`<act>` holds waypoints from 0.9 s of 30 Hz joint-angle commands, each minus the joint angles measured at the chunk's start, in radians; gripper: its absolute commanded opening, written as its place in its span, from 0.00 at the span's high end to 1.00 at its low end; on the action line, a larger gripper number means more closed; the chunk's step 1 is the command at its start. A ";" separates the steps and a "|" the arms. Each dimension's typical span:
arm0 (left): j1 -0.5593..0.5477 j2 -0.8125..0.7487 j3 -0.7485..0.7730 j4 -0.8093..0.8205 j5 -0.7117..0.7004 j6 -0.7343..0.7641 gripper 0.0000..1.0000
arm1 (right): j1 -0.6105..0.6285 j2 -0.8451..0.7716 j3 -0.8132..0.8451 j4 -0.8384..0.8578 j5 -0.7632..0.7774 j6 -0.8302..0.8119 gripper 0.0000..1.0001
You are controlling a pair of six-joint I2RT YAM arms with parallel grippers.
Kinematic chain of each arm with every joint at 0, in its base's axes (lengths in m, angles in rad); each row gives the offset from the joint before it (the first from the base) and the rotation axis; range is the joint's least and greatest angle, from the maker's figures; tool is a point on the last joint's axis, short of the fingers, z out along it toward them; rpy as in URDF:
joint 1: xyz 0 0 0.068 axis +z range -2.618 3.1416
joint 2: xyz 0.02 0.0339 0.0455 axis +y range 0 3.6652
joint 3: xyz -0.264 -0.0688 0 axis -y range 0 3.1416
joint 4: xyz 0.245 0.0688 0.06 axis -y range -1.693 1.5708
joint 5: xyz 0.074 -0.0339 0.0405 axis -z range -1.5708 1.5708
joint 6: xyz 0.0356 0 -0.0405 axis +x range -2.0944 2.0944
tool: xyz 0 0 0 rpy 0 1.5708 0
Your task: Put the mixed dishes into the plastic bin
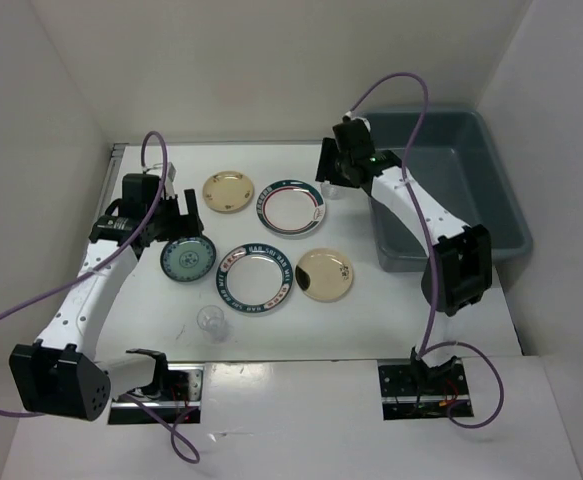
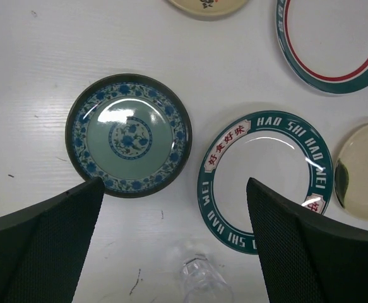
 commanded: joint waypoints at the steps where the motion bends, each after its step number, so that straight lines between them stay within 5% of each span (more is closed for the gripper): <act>1: -0.008 -0.070 -0.004 0.037 -0.057 0.027 0.00 | -0.031 0.178 0.191 -0.045 0.111 0.005 0.43; 7: -0.017 -0.118 -0.030 0.037 -0.112 0.007 0.00 | -0.031 0.424 0.481 -0.112 0.122 -0.016 0.58; 12: -0.017 -0.127 -0.050 0.037 -0.123 0.007 0.00 | -0.031 0.547 0.625 -0.169 0.111 -0.025 0.61; 27: -0.017 -0.109 -0.050 0.046 -0.152 0.007 0.00 | -0.031 0.665 0.668 -0.201 0.062 -0.025 0.76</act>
